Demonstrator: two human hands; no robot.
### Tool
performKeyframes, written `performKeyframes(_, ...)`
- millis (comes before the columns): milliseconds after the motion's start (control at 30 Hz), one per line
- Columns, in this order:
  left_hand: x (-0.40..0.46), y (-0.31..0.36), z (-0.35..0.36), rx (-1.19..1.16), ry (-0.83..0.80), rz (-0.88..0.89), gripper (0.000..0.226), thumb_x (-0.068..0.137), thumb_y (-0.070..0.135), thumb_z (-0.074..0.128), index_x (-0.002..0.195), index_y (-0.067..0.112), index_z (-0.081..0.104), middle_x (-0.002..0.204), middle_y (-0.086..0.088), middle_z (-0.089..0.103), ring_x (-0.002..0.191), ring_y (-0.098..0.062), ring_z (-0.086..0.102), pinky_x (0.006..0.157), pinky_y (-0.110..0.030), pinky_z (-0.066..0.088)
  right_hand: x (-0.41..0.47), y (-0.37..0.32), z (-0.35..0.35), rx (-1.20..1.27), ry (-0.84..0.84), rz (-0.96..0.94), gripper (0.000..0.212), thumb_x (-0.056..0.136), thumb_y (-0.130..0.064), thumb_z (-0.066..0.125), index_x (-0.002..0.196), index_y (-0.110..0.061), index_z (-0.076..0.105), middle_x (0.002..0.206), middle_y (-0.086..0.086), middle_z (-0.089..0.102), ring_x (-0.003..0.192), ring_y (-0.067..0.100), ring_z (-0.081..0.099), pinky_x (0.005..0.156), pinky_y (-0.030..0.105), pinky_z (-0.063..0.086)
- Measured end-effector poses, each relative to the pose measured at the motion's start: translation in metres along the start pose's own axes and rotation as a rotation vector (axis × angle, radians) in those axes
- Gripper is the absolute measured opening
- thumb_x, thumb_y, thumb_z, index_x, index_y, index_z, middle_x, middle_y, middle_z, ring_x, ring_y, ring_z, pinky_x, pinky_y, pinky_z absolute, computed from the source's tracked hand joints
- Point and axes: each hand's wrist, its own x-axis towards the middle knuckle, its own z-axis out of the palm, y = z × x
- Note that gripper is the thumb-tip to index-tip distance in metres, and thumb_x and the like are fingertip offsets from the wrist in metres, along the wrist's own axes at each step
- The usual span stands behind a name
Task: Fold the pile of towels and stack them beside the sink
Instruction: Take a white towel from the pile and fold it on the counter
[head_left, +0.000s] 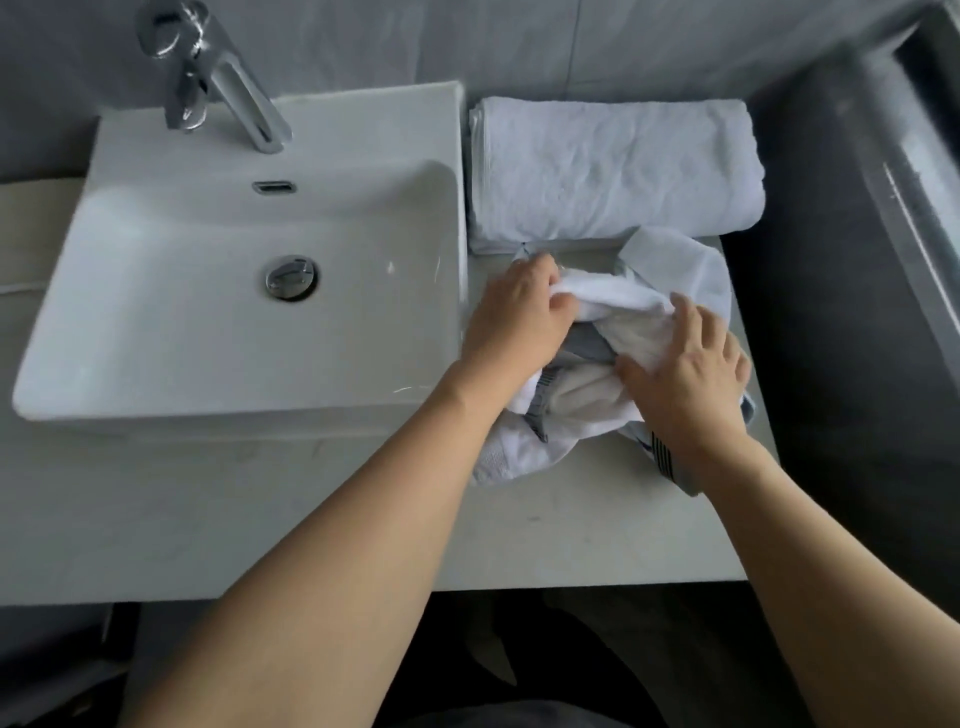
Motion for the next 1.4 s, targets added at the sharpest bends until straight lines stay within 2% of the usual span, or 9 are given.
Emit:
performKeyframes(167, -0.006, 0.033, -0.053, -0.959, 0.186, -0.317, 0.012, 0.090, 0.014, 0.048, 0.084, 0.009, 0.057, 0.079, -0.007, 0.056, 0.076, -0.018, 0.054, 0.069, -0.031, 0.045, 0.006, -0.005, -0.010, 0.231, 0.135, 0.049, 0.083, 0.075, -0.037, 0.075, 0.143, -0.014, 0.033, 0.142, 0.012, 0.040, 0.128, 0.034, 0.040, 0.110, 0.048, 0.028)
performKeyframes(333, -0.032, 0.022, -0.085, -1.581, -0.209, -0.382, 0.021, 0.083, 0.026, 0.053, 0.064, 0.018, 0.046, 0.064, 0.001, 0.040, 0.061, -0.015, 0.047, 0.058, -0.029, 0.042, 0.022, 0.000, -0.020, 0.128, 0.072, 0.037, 0.042, 0.080, -0.037, 0.065, 0.113, -0.011, 0.058, 0.108, 0.011, 0.064, 0.103, 0.036, 0.056, 0.095, 0.046, 0.040)
performKeyframes(400, -0.041, 0.013, -0.080, -1.451, -0.241, -0.375, 0.018, 0.080, 0.028, 0.058, 0.083, 0.010, 0.062, 0.077, -0.004, 0.057, 0.076, -0.021, 0.059, 0.071, -0.033, 0.047, 0.023, -0.001, -0.025, 0.218, 0.061, 0.092, 0.029, 0.083, -0.028, 0.062, 0.104, -0.008, 0.057, 0.100, 0.013, 0.065, 0.095, 0.038, 0.058, 0.086, 0.048, 0.046)
performKeyframes(533, -0.048, 0.008, -0.060, -0.640, -0.467, -0.276, 0.064, 0.072, 0.044, 0.084, 0.130, 0.032, 0.060, 0.107, 0.019, 0.070, 0.099, -0.001, 0.067, 0.091, -0.024, 0.050, 0.024, -0.019, -0.044, 0.358, 0.159, -0.039, 0.030, 0.081, -0.021, 0.054, 0.108, -0.006, 0.055, 0.101, 0.009, 0.063, 0.095, 0.029, 0.058, 0.079, 0.040, 0.045)
performKeyframes(633, -0.046, 0.017, -0.045, -0.229, -0.519, -0.174, 0.032, 0.081, 0.032, 0.078, 0.108, 0.018, 0.070, 0.097, 0.005, 0.074, 0.086, -0.007, 0.065, 0.073, -0.022, 0.049, 0.027, -0.049, -0.055, 0.350, 0.198, -0.263, 0.025, 0.083, -0.008, 0.058, 0.107, -0.003, 0.054, 0.086, 0.009, 0.062, 0.078, 0.023, 0.052, 0.065, 0.030, 0.032)
performKeyframes(800, -0.053, 0.017, -0.071, -0.820, -0.232, -0.208, 0.017, 0.065, 0.011, 0.055, 0.076, -0.001, 0.056, 0.074, -0.006, 0.053, 0.072, -0.015, 0.051, 0.066, -0.029, 0.040, 0.031, -0.067, -0.068, 0.498, 0.371, -0.400, 0.031, 0.079, -0.017, 0.062, 0.108, -0.007, 0.055, 0.098, -0.002, 0.057, 0.083, 0.003, 0.045, 0.067, 0.011, 0.031)
performKeyframes(1033, -0.084, -0.010, -0.117, -1.473, -0.008, -0.150, 0.023, 0.067, 0.007, 0.045, 0.072, 0.019, 0.064, 0.075, -0.002, 0.064, 0.079, -0.020, 0.065, 0.075, -0.033, 0.054, 0.036, -0.022, -0.024, 0.140, 0.166, -0.105, 0.034, 0.077, -0.007, 0.053, 0.110, -0.002, 0.060, 0.109, 0.019, 0.060, 0.101, 0.041, 0.054, 0.086, 0.047, 0.042)
performKeyframes(1200, -0.089, -0.035, -0.114, -1.028, 0.099, -0.442, 0.016, 0.059, 0.012, 0.049, 0.073, 0.018, 0.053, 0.079, -0.009, 0.049, 0.081, -0.024, 0.047, 0.073, -0.039, 0.037, 0.043, -0.037, -0.026, 0.414, 0.258, 0.033, 0.036, 0.074, -0.007, 0.043, 0.107, -0.010, 0.058, 0.095, 0.005, 0.064, 0.092, 0.031, 0.059, 0.077, 0.035, 0.045)
performKeyframes(1400, -0.090, -0.027, -0.083, -0.798, -0.228, -0.444, 0.045, 0.071, 0.038, 0.086, 0.111, 0.039, 0.065, 0.093, 0.020, 0.072, 0.093, 0.003, 0.068, 0.079, -0.012, 0.049, 0.016, -0.103, -0.050, 0.279, 0.446, -0.613, 0.033, 0.065, -0.007, 0.055, 0.096, -0.004, 0.063, 0.087, 0.012, 0.062, 0.080, 0.034, 0.055, 0.070, 0.038, 0.041)
